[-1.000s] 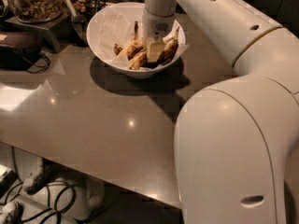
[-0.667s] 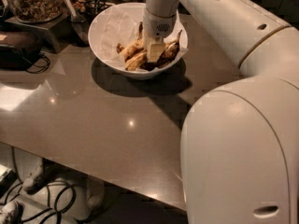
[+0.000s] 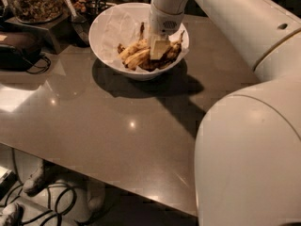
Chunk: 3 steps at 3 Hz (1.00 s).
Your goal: Pick banana from white bowl
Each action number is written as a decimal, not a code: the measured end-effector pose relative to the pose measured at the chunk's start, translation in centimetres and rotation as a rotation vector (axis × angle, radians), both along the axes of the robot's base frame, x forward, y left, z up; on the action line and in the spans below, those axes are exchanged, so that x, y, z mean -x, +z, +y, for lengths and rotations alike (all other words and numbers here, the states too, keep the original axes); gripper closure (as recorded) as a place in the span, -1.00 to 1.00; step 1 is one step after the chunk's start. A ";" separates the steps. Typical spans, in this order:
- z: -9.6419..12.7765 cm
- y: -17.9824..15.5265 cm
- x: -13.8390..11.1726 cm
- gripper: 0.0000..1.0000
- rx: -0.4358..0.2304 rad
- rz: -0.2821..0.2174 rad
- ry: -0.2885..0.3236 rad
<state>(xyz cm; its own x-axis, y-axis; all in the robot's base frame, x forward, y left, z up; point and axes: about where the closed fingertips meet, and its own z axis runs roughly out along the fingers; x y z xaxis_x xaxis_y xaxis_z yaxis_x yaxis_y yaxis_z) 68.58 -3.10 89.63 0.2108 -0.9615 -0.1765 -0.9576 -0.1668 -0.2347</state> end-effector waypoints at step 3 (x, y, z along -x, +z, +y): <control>-1.4 4.0 1.1 1.00 -0.102 -0.091 -0.031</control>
Offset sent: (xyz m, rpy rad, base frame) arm -0.0249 -0.0289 0.0576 0.1897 -0.1218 -0.0451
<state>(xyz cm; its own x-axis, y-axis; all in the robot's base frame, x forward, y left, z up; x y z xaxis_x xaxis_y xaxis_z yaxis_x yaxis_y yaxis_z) 67.48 -4.50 93.66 0.2011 -0.9457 -0.2555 -0.9360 -0.1086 -0.3350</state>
